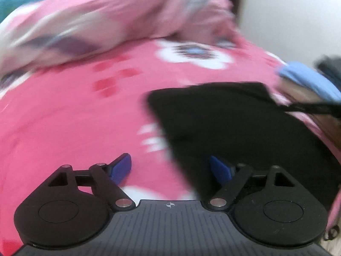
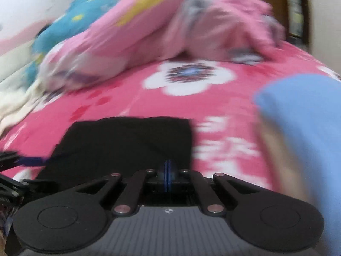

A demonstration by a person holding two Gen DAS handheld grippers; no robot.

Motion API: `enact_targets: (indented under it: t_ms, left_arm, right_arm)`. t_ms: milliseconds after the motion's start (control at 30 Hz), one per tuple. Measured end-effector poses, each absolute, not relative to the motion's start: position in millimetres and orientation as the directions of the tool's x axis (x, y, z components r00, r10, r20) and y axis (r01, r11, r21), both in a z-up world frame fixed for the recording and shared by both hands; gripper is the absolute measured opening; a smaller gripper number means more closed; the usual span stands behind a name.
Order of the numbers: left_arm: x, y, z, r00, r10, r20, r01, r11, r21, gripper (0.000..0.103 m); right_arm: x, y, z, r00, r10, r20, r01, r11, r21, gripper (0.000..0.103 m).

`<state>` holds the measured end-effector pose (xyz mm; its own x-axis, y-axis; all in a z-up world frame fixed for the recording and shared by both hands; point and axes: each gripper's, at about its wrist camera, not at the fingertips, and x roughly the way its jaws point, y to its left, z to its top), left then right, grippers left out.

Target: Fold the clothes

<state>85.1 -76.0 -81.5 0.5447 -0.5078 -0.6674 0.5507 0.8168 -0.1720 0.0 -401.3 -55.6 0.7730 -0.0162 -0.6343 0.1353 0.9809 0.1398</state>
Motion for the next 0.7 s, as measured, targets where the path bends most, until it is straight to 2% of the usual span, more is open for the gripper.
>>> enact_targets:
  t_ms: [33,100,200,433,500,700]
  left_arm:
    - [89.3,-65.4,-80.9,0.546,-0.507,-0.667,0.519,0.83,-0.206,0.082]
    - [94.1,-54.4,-76.9,0.529,-0.549,-0.647,0.482,0.822,-0.304,0.083]
    - [97.6,-55.4,-72.0,0.496,-0.598,-0.63,0.458,0.796,-0.395,0.083]
    - [92.9,-73.3,-75.4,0.384,-0.676,-0.628,0.513,0.722,-0.464,0.086]
    - [94.6,-75.8,-79.2,0.371,-0.687,-0.625,0.515,0.712,-0.477,0.091]
    - [95.6,-68.4,-80.6,0.35,-0.725,-0.594,0.486,0.682,-0.546,0.089]
  right_arm:
    - [-3.1,-407.6,-54.9,0.771,-0.044,-0.636,0.162,0.978,0.128,0.007]
    - [-6.8,-419.0,-53.4,0.791,-0.002,-0.612,0.172,0.961,0.218,0.009]
    - [-8.5,-427.7,-53.8,0.815,0.081,-0.574,0.157,0.922,0.354,0.024]
    - [0.3,-418.2,-62.9,0.773,0.141,-0.619,0.146,0.909,0.39,0.041]
    - [1.3,-418.6,-67.6,0.764,0.152,-0.627,0.156,0.9,0.408,0.042]
    - [-11.4,-419.2,-63.4,0.753,0.166,-0.636,0.178,0.88,0.44,0.043]
